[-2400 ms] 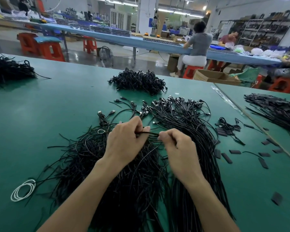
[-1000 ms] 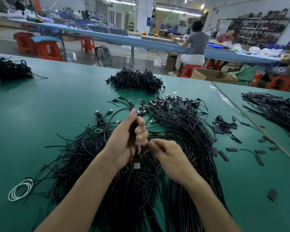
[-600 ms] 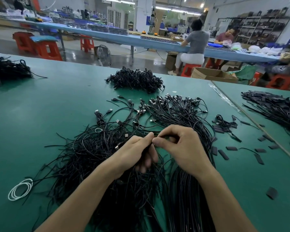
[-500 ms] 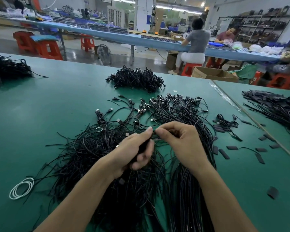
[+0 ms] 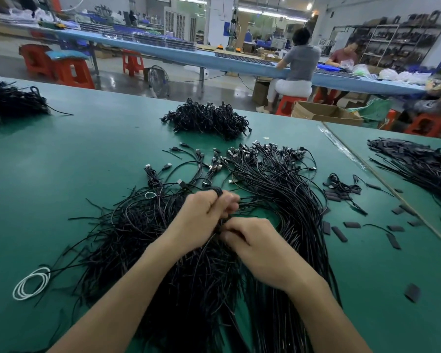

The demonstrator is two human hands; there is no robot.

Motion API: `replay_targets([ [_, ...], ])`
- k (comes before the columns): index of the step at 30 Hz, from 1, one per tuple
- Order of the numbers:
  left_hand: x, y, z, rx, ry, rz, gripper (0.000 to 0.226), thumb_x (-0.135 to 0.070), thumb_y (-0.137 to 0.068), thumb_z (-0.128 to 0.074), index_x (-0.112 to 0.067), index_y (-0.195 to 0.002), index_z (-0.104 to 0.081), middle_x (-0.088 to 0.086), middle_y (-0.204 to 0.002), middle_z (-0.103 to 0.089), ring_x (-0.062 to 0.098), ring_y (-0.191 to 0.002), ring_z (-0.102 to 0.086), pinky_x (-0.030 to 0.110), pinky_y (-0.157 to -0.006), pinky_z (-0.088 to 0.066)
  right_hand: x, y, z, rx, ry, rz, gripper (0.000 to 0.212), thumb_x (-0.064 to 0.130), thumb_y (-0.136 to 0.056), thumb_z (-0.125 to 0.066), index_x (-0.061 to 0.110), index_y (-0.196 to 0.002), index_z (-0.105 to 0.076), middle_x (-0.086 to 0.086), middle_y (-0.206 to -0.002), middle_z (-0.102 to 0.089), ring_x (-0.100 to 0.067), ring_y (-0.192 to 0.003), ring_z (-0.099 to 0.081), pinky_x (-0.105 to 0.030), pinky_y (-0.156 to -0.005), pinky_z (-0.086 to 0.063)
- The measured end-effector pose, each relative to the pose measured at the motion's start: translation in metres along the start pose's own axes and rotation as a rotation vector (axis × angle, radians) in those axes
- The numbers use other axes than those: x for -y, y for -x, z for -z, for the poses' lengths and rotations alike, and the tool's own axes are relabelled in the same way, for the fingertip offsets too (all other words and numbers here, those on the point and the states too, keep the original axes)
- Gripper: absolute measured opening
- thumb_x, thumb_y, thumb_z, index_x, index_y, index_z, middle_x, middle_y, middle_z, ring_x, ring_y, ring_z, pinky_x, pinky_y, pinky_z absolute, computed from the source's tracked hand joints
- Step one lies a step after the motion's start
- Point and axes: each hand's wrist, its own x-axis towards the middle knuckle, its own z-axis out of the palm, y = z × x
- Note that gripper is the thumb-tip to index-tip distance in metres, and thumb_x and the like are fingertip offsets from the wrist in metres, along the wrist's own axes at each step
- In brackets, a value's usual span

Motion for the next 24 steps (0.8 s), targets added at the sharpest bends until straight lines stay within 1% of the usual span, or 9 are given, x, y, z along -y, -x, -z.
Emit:
replay_targets([
  [2,0.001,0.006,-0.002,0.154,-0.064,0.062,0.045,-0.030,-0.105,-0.046,-0.027,-0.064,-0.063,-0.013,-0.057,-0.059,0.000,-0.050,-0.055,0.027,-0.057,-0.049,-0.002,0.001,0.009,-0.036,0.015,0.023,0.020,0.030,-0.095,-0.061,0.028,-0.076,-0.063,0.017,-0.067,-0.060,-0.002,-0.064,-0.056,-0.033,-0.063,-0.047],
  [3,0.000,0.010,-0.004,0.217,0.003,0.116,0.055,-0.034,-0.106,-0.042,-0.024,-0.055,-0.060,-0.010,-0.049,-0.056,0.003,-0.044,-0.050,0.027,-0.053,-0.047,-0.002,0.001,0.014,-0.053,0.003,0.032,0.016,0.030,-0.094,-0.063,0.027,-0.078,-0.068,0.017,-0.071,-0.065,-0.002,-0.070,-0.061,-0.034,-0.068,-0.051],
  [5,-0.003,0.016,-0.006,0.283,0.179,0.230,0.065,-0.041,-0.106,-0.035,-0.021,-0.052,-0.064,-0.003,-0.045,-0.055,0.010,-0.037,-0.050,0.021,-0.043,-0.041,-0.003,0.002,0.020,-0.097,-0.073,0.050,0.012,0.028,-0.091,-0.069,0.025,-0.079,-0.073,0.012,-0.073,-0.071,-0.006,-0.072,-0.067,-0.035,-0.073,-0.055],
  [7,-0.005,0.019,-0.005,0.306,0.229,0.281,0.068,-0.048,-0.105,-0.032,-0.021,-0.052,-0.066,-0.004,-0.041,-0.049,0.009,-0.033,-0.043,0.017,-0.038,-0.034,-0.003,0.001,0.022,-0.139,-0.196,0.065,0.012,0.023,-0.086,-0.076,0.022,-0.074,-0.072,0.006,-0.066,-0.072,-0.009,-0.065,-0.067,-0.035,-0.069,-0.055],
  [10,-0.005,0.021,0.002,0.411,0.339,0.332,0.064,-0.060,-0.098,-0.035,-0.021,-0.051,-0.054,-0.007,-0.040,-0.038,0.007,-0.032,-0.032,0.014,-0.037,-0.027,-0.005,-0.002,0.020,-0.210,-0.393,0.049,0.016,0.022,-0.076,-0.085,0.019,-0.075,-0.069,0.001,-0.068,-0.070,-0.010,-0.062,-0.062,-0.032,-0.064,-0.054],
  [13,-0.007,0.022,0.014,0.593,0.557,0.404,0.057,-0.060,-0.097,-0.044,-0.023,-0.054,-0.048,-0.008,-0.042,-0.036,0.005,-0.032,-0.031,0.013,-0.033,-0.026,-0.009,-0.003,0.019,-0.062,-0.601,0.071,0.021,0.024,-0.073,-0.080,0.010,-0.081,-0.066,0.001,-0.072,-0.067,-0.007,-0.066,-0.060,-0.022,-0.065,-0.051],
  [15,-0.008,0.022,0.019,0.643,0.662,0.416,0.052,-0.054,-0.096,-0.047,-0.023,-0.054,-0.046,-0.005,-0.043,-0.040,0.006,-0.033,-0.037,0.014,-0.032,-0.029,-0.009,-0.003,0.020,0.006,-0.618,0.084,0.023,0.027,-0.076,-0.077,0.010,-0.083,-0.064,0.002,-0.076,-0.065,-0.010,-0.071,-0.059,-0.024,-0.067,-0.051],
  [19,-0.009,0.022,0.016,0.546,0.559,0.398,0.056,-0.051,-0.101,-0.043,-0.023,-0.052,-0.042,0.002,-0.053,-0.055,0.012,-0.042,-0.053,0.017,-0.038,-0.038,-0.012,-0.007,0.020,-0.002,-0.509,0.057,0.015,0.024,-0.085,-0.076,0.015,-0.086,-0.063,0.003,-0.080,-0.066,-0.015,-0.074,-0.059,-0.036,-0.073,-0.053],
  [24,-0.007,0.021,-0.004,0.221,0.328,0.327,0.062,-0.041,-0.104,-0.043,-0.021,-0.045,-0.042,-0.001,-0.048,-0.045,0.013,-0.045,-0.044,0.021,-0.047,-0.034,-0.013,-0.008,0.017,-0.066,-0.413,0.011,0.018,0.016,-0.087,-0.074,0.025,-0.079,-0.061,0.000,-0.074,-0.066,-0.016,-0.068,-0.059,-0.042,-0.069,-0.052],
])
